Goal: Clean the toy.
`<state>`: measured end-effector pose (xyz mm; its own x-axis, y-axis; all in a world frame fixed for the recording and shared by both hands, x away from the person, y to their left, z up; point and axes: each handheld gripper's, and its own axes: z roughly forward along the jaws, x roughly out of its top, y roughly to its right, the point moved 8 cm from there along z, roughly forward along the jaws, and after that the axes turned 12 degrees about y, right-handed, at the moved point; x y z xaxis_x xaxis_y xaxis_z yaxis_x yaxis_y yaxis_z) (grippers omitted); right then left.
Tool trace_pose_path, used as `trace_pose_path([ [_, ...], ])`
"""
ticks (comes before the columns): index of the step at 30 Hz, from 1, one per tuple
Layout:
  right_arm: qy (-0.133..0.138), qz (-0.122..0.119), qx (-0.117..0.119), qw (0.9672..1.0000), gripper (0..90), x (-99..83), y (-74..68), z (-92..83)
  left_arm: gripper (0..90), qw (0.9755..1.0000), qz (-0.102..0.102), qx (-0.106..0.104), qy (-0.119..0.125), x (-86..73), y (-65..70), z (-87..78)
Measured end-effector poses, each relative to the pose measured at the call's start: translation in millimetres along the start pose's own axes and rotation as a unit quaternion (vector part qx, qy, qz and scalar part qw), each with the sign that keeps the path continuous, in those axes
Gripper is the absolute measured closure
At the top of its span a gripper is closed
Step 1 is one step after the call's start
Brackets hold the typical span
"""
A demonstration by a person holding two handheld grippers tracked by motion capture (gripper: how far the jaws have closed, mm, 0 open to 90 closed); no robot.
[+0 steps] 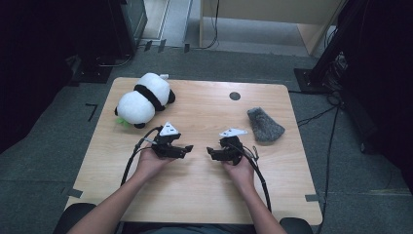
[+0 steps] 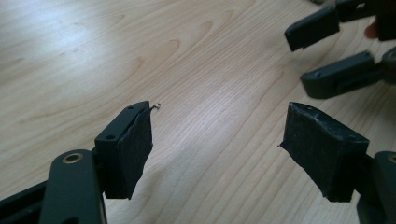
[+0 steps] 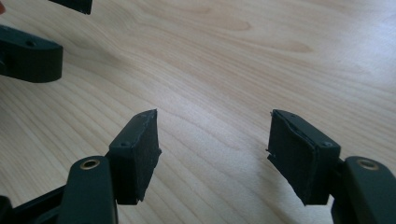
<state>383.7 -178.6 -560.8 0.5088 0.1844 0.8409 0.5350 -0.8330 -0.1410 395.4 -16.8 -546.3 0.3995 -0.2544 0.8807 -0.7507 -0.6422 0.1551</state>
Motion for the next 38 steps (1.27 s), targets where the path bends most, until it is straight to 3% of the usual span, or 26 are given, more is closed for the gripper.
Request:
trace_pose_path([
  [2,-0.008,-0.001,-0.002,1.0,33.7,-4.9,-0.5,4.4,24.7,1.0,0.003,0.004,-0.008,-4.8,0.5,3.5],
  [7,0.004,-0.013,-0.01,0.9999,33.7,-6.1,-0.4,8.4,24.7,0.9997,0.01,0.009,-0.018,-11.3,-1.6,8.7],
  [11,0.014,-0.032,-0.016,0.9993,31.2,-7.3,-1.7,10.5,24.7,0.9991,0.018,0.015,-0.035,-18.9,-2.5,13.1],
  [15,0.019,-0.057,-0.018,0.998,24.4,-9.5,-5.4,13.5,24.7,0.9989,0.027,0.019,-0.032,-19.8,-2.0,16.1],
  [38,0.011,-0.069,0.0,0.9976,16.1,-10.4,-8.5,15.9,24.4,0.9986,0.032,0.025,-0.034,-19.6,-2.4,17.4],
])
